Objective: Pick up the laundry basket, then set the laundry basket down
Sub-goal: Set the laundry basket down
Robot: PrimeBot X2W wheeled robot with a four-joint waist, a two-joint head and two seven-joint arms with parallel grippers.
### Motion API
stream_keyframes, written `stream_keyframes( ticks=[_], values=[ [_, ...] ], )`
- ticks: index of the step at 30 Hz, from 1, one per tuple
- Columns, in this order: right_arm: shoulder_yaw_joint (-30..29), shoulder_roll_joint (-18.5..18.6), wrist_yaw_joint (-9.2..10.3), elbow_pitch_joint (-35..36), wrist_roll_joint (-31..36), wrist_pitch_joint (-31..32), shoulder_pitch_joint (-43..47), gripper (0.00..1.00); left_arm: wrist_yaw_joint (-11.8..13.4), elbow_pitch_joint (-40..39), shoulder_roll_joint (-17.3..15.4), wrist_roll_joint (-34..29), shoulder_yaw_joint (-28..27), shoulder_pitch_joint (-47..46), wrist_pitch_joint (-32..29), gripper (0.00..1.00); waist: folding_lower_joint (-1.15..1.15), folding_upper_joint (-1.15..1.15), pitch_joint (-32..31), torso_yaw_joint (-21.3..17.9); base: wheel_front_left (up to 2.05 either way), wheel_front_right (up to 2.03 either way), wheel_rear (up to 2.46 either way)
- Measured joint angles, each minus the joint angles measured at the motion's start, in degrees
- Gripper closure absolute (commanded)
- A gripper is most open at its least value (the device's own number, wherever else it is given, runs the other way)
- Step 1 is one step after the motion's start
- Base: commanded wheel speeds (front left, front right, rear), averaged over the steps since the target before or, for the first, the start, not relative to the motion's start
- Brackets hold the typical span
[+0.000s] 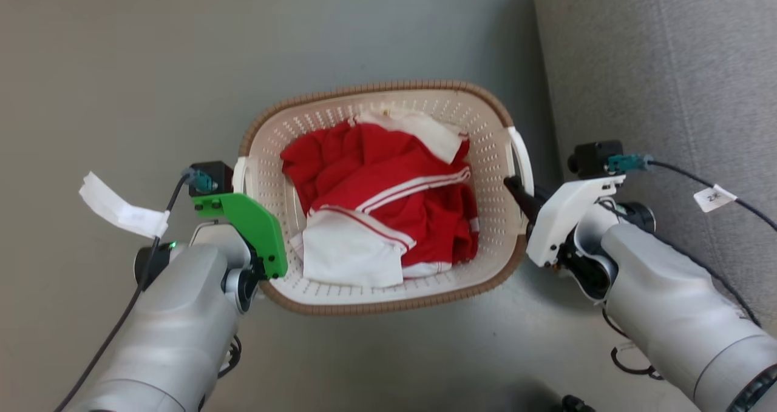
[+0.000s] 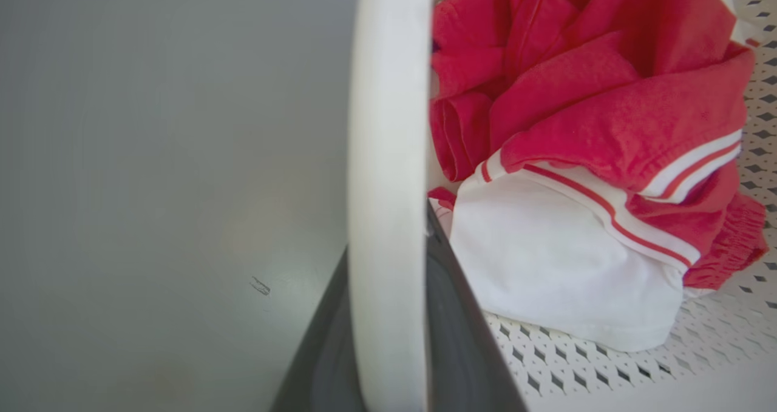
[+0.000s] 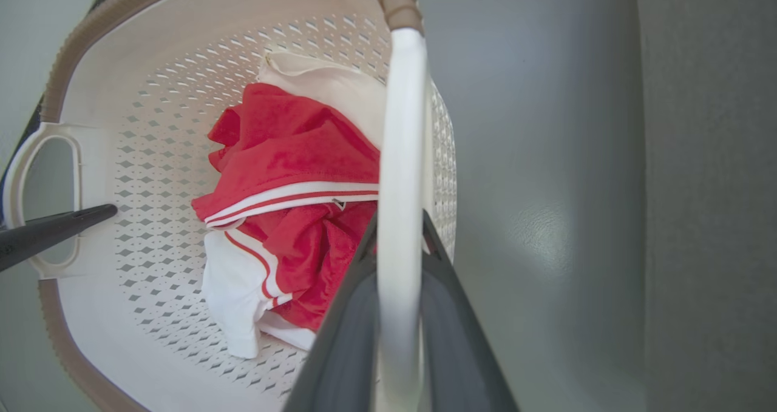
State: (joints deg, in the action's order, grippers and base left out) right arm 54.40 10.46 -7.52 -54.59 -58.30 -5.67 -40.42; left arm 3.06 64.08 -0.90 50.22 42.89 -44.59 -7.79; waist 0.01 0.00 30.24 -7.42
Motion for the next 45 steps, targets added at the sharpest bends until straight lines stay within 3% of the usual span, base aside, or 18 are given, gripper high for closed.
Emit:
stream_keyframes(
  ticks=[9,23,45],
  values=[
    [-0.16,0.87,0.0,0.45,0.87,-5.44,-3.25,1.0,0.62,-0.52,0.04,-2.0,0.36,-4.53,4.07,1.0,0.0,0.0,7.36,0.67,0.0,0.0,0.0],
    [-0.11,1.69,0.0,0.79,1.26,-6.99,-6.43,1.0,1.18,0.08,0.11,-3.23,1.34,-8.55,8.86,1.0,0.0,0.0,17.36,1.64,0.0,0.0,0.0],
    [2.12,1.66,-0.02,-0.73,-0.82,-7.4,-7.27,1.0,0.46,1.74,0.2,-4.05,3.08,-9.75,9.87,1.0,-0.01,0.0,20.1,2.46,0.0,0.0,0.0]
  ],
)
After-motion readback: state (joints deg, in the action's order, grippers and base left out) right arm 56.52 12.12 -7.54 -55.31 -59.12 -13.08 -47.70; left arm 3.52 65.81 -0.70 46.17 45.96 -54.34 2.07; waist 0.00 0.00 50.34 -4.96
